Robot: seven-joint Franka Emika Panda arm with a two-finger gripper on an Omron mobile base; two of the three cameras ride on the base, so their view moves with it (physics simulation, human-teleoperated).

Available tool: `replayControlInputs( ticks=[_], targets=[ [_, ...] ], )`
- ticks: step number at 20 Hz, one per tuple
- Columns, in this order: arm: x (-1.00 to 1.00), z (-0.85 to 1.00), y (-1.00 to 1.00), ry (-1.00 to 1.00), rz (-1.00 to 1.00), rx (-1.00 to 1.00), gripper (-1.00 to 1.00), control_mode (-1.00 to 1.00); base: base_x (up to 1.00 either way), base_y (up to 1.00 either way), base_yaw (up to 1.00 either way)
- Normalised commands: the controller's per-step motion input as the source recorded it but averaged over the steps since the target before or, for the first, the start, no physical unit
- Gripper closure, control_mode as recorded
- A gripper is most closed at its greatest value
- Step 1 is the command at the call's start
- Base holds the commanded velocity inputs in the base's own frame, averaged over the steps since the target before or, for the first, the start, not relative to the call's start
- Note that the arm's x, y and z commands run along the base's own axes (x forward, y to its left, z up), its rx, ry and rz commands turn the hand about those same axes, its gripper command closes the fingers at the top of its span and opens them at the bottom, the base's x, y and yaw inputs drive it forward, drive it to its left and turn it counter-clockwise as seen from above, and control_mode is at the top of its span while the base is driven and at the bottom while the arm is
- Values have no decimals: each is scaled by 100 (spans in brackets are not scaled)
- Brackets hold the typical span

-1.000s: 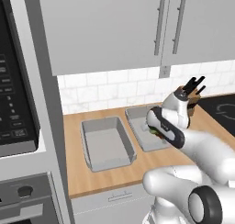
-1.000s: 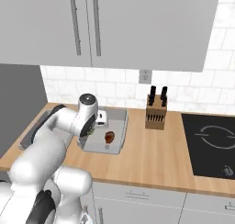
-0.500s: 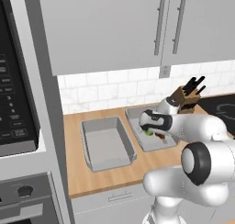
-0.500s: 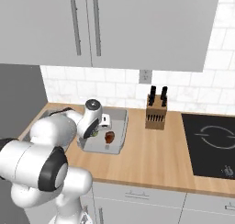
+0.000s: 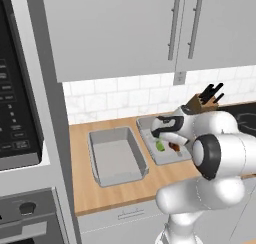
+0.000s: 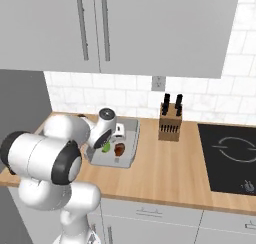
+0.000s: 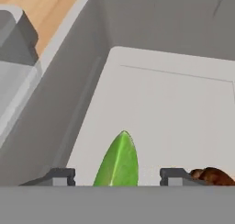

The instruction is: Place one lemon wedge and one chicken drumstick in each tupperware on the nearby counter, to pack two identical lunches.

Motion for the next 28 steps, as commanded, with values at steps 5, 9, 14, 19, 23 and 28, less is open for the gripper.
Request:
replayControlInputs(
  ticks=[5,9,14,19,23,28],
  targets=[
    [-81,85,0,-17,0,0,-100,-100,0,0,0],
    [-90,100,0,-17,0,-1,-100,-100,0,0,0],
    [-99,100,0,-6,0,-2,-100,-100,0,0,0],
    [-86,97,17,0,0,-6,-100,-100,0,0,0],
    [-76,59,36,0,0,-9,-100,-100,0,0,0],
    [-91,-11,21,-1,0,-7,-100,-100,0,0,0]
  ],
)
